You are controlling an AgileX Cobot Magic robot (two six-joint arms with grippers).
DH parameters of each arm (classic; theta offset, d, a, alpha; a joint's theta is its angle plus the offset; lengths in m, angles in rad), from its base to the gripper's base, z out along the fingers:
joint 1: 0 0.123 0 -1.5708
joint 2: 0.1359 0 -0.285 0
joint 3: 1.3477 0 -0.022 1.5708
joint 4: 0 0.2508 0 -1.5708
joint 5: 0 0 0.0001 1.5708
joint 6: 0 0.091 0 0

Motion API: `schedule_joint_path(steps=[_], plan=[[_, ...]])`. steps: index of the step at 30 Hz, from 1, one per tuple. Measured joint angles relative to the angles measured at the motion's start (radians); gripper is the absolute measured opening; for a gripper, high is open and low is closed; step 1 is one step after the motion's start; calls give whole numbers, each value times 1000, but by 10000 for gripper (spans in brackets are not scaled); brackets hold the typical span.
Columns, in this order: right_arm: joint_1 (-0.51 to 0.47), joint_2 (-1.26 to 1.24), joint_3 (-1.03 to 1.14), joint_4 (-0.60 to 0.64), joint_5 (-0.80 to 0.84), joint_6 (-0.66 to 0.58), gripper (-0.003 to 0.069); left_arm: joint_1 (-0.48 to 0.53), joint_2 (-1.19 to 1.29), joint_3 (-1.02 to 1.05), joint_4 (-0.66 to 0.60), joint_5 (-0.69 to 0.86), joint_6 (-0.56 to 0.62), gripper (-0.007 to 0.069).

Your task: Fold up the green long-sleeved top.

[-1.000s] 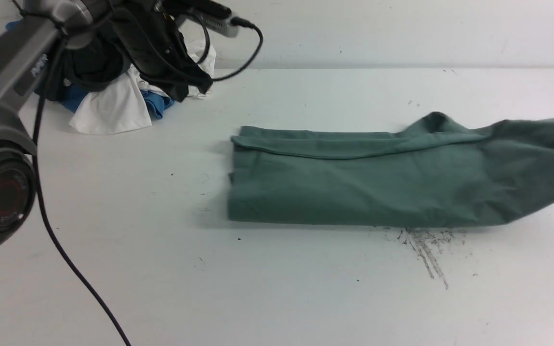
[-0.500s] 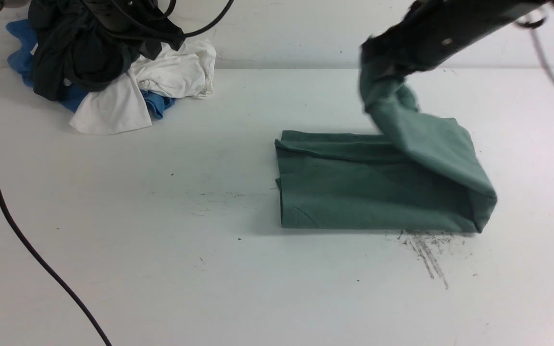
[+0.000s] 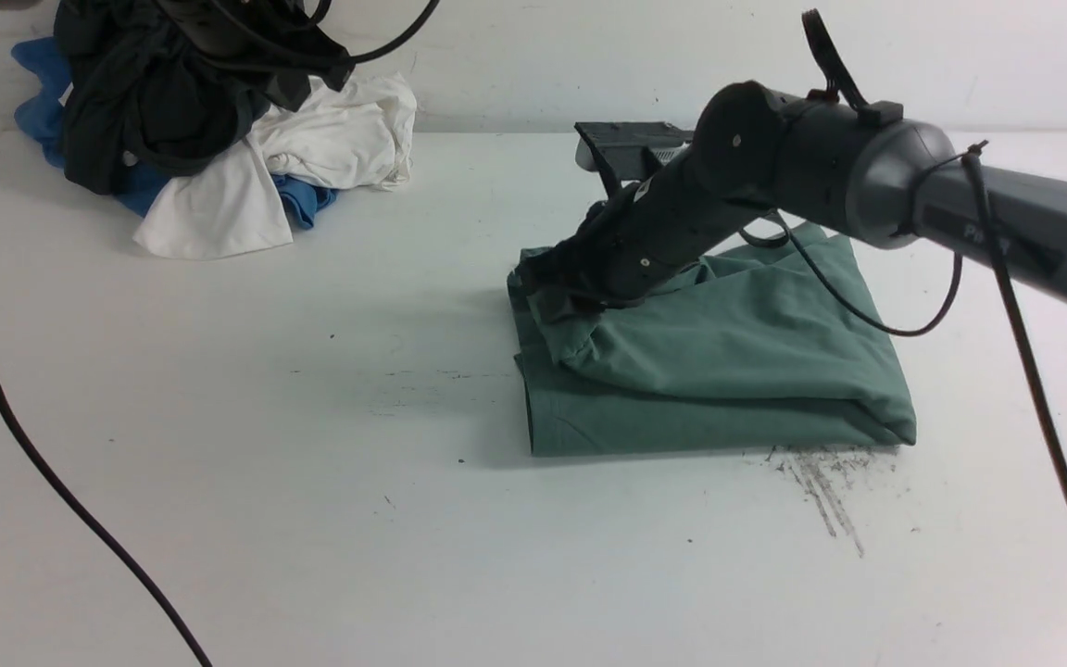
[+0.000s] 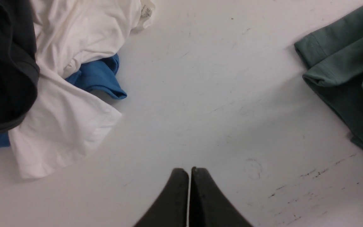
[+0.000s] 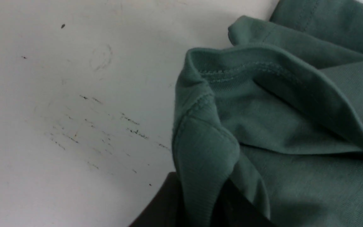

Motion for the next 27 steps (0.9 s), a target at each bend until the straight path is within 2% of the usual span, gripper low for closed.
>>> schedule_joint_path(steps=[3,4,6,9,11,15,16,18,21,23,24,25,27], plan=[[-18,0,-95,2,75,-6,310,0,9,0,-26,0,0,-8],[-22,0,-111,2,80,-6,321,0,11,0,-33,0,1,-8],[-43,0,-209,-4,167,-9,430,0,23,0,-69,0,4,-8],[-86,0,-350,-85,288,-13,512,-8,40,0,-108,0,23,-8],[-116,0,-408,-164,361,-11,522,-22,47,0,-125,0,29,-8],[-186,0,-443,-312,404,10,468,-67,67,0,-168,0,36,-8],[-200,0,-440,-331,407,18,439,-78,73,0,-177,0,39,-8],[-257,0,-402,-370,409,34,329,-137,109,0,-207,-2,52,-8],[-321,0,-309,-363,410,41,150,-226,186,0,-220,-3,57,-8],[-345,0,-225,-335,410,28,61,-270,237,0,-217,-3,57,-8],[-349,0,-216,-331,410,25,53,-278,248,0,-217,-4,57,-8],[-357,0,-131,-307,408,10,10,-305,295,0,-205,-4,55,-8],[-360,0,-55,-289,385,6,-5,-320,339,0,-189,-7,45,-8]])
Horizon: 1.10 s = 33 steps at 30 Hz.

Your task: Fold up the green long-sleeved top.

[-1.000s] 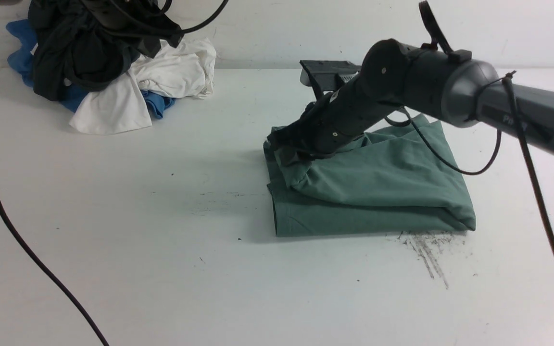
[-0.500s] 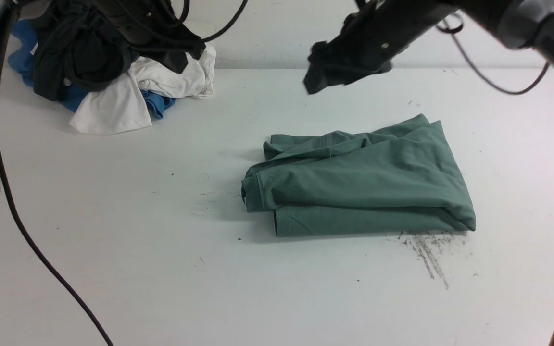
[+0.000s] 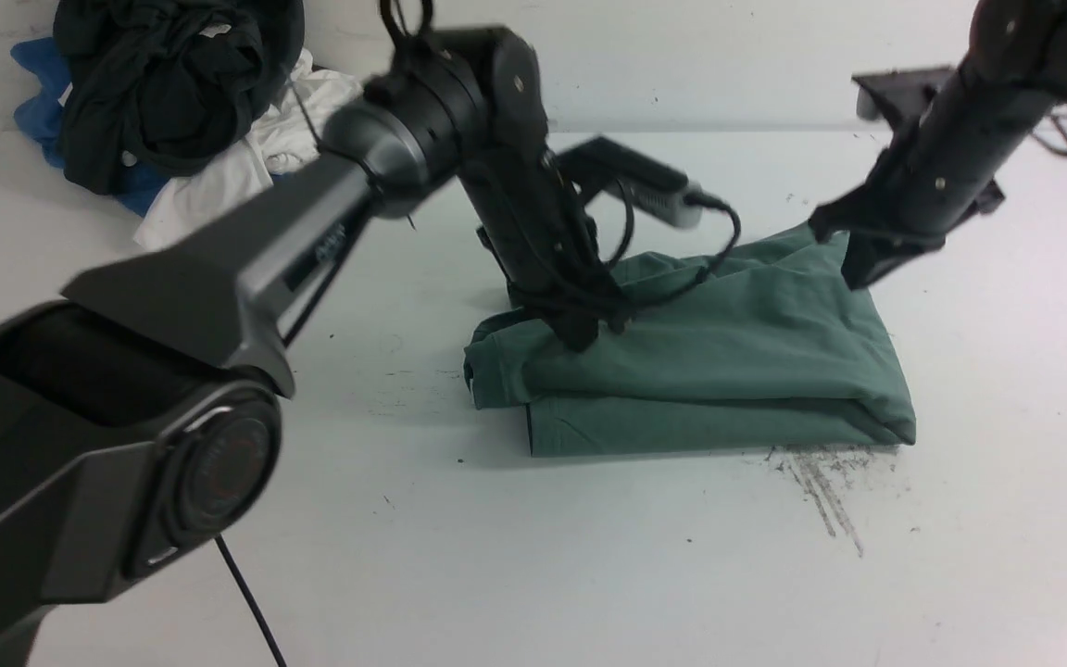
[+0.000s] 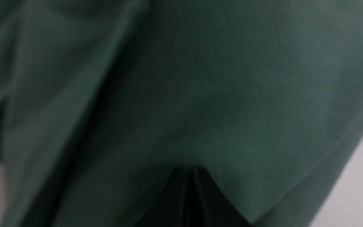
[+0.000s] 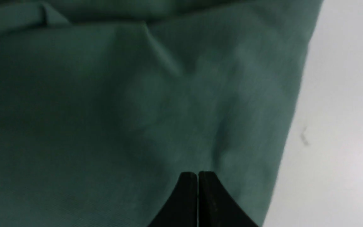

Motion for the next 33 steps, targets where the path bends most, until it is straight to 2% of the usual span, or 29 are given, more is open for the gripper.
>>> schedule_joint_path(steps=[7,13,18,26,29,33], plan=[[-1,-11,238,82,-202,-3,-14,19,50,-8,45,-20,-39,-8],[-1,-25,261,112,-231,-5,-14,96,20,-1,-10,-18,-11,-8],[-1,-83,247,112,-224,-5,-14,140,-82,2,6,-17,0,-8],[-1,-497,233,104,-237,-9,-14,139,-527,42,175,-12,-74,-8],[-1,-649,281,104,-267,-10,-14,139,-690,132,231,-9,-115,-8],[-1,-948,441,132,-382,-11,-14,139,-997,423,284,5,-178,-8]])
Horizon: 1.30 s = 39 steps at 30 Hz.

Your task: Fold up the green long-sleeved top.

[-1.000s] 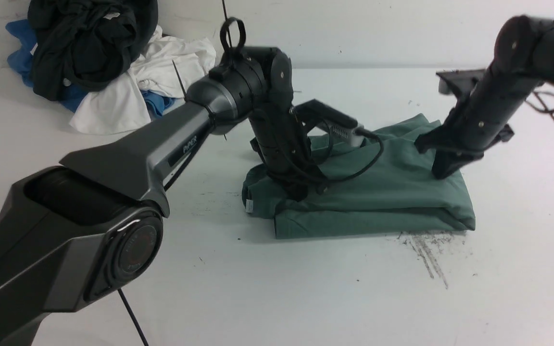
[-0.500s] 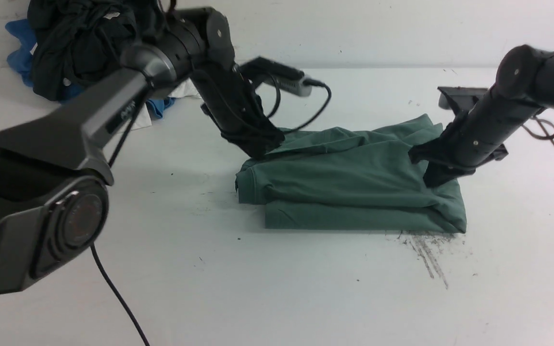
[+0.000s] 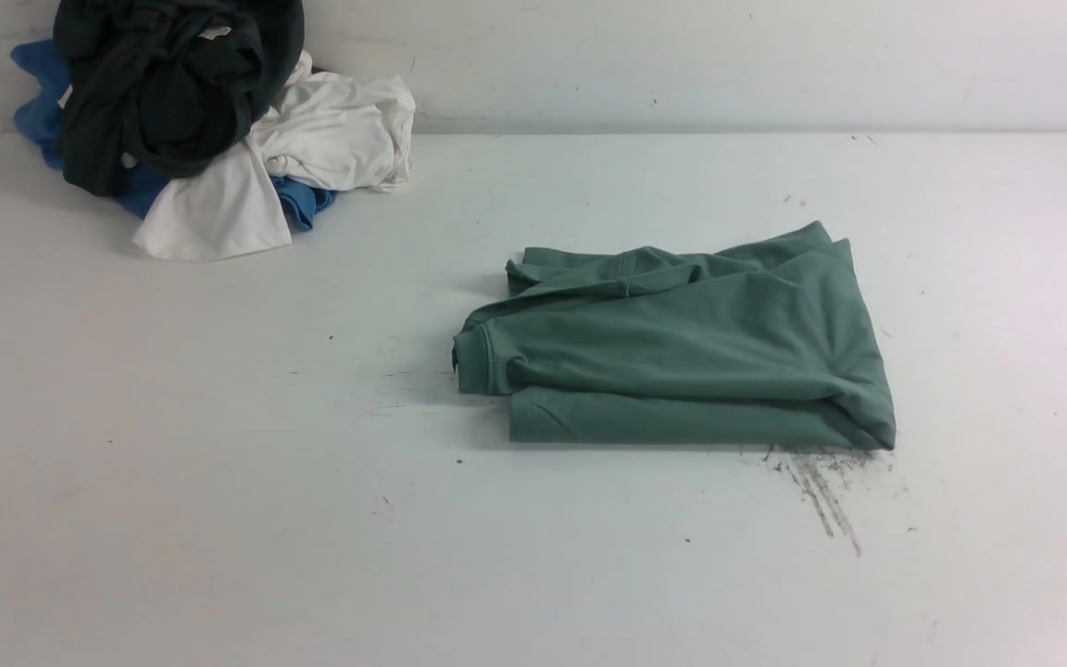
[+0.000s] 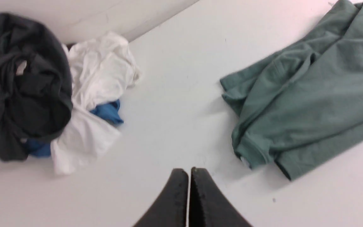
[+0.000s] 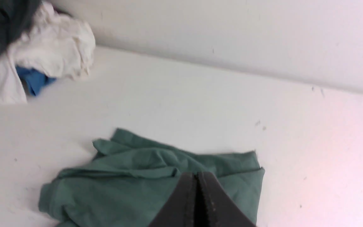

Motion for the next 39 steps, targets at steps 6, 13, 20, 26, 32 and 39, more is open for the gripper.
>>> schedule_joint_path(steps=[6,13,20,26,32,39], plan=[[0,-340,264,44,-151,0,-14,0,-462,503,8,-177,-70,-8],[0,-641,455,53,-225,0,-15,0,-955,953,100,-325,-208,-8],[0,-763,509,56,-221,0,-15,0,-1240,1157,139,-332,-279,-8],[0,-767,516,56,-214,21,-15,0,-1431,1262,216,-340,-258,-8],[0,-767,517,56,-129,27,-15,0,-1484,1286,265,-338,-250,-7],[0,-767,517,56,-8,27,-15,0,-1484,1286,272,-305,-250,-7]])
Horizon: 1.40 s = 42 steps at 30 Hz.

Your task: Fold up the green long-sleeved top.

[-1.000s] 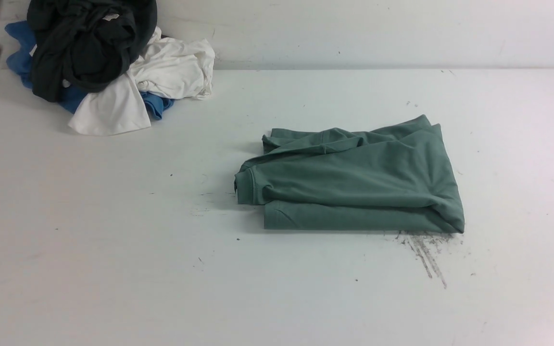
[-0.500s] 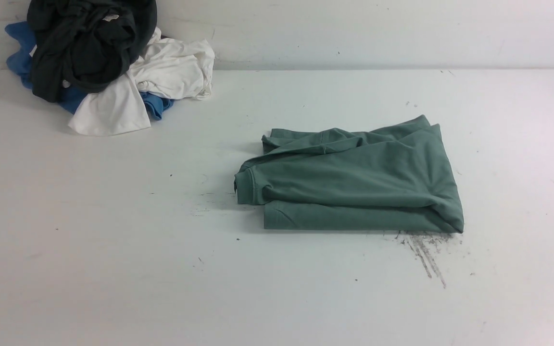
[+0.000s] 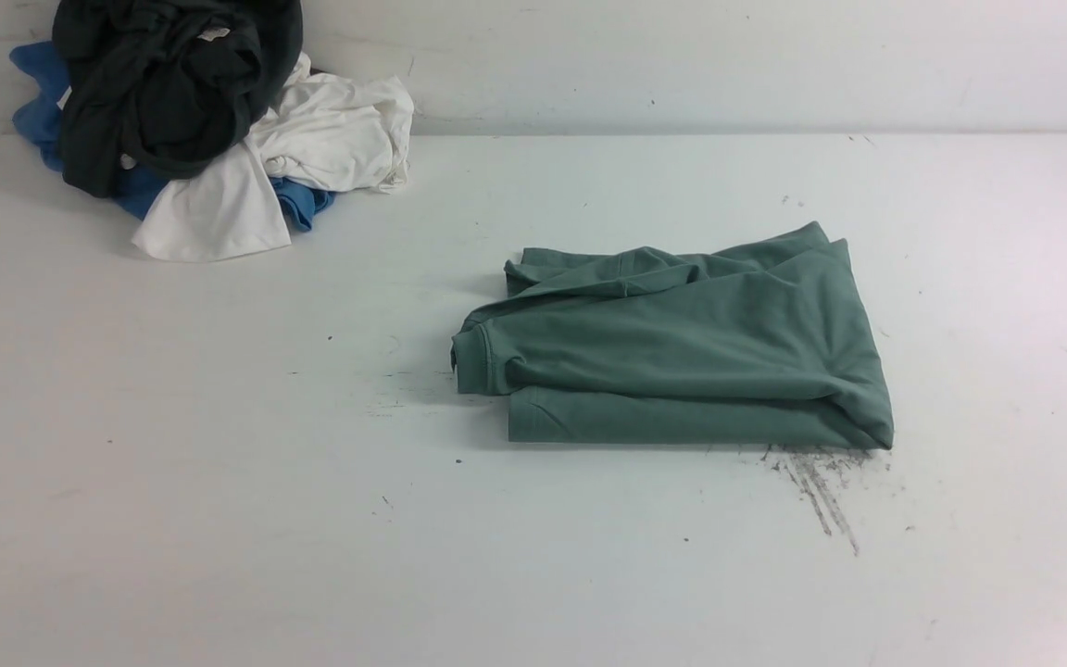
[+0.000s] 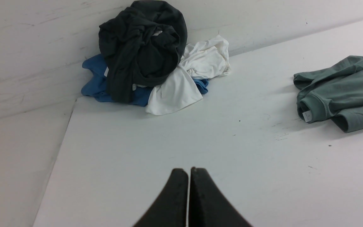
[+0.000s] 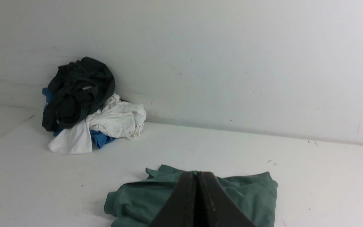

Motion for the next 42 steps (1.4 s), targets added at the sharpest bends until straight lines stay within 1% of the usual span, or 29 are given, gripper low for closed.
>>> schedule_joint_path(steps=[9,24,27,31,34,35,36,37,39,42], plan=[[0,0,0,0,70,0,-15,0,0,0,0,1,-1,-7],[0,0,45,-9,78,0,-15,0,0,0,3,4,-1,-7],[0,-2,103,-23,-22,0,-15,0,0,0,3,7,-1,-7],[-1,-65,337,-141,-308,51,-15,0,0,1,3,14,-1,-7],[-21,-153,551,-268,-491,147,-15,0,0,2,3,16,-1,-7],[-30,-172,595,-294,-519,171,-15,0,0,2,3,16,-1,-7],[-62,-230,704,-362,-573,251,-15,0,0,2,3,16,-1,-7],[-66,-236,717,-362,-577,251,-15,0,0,2,3,16,-1,-7],[-121,-317,858,-420,-585,364,-15,0,0,2,3,16,-1,-7],[-146,-409,966,-453,-570,430,-15,0,0,2,3,16,-1,-7]])
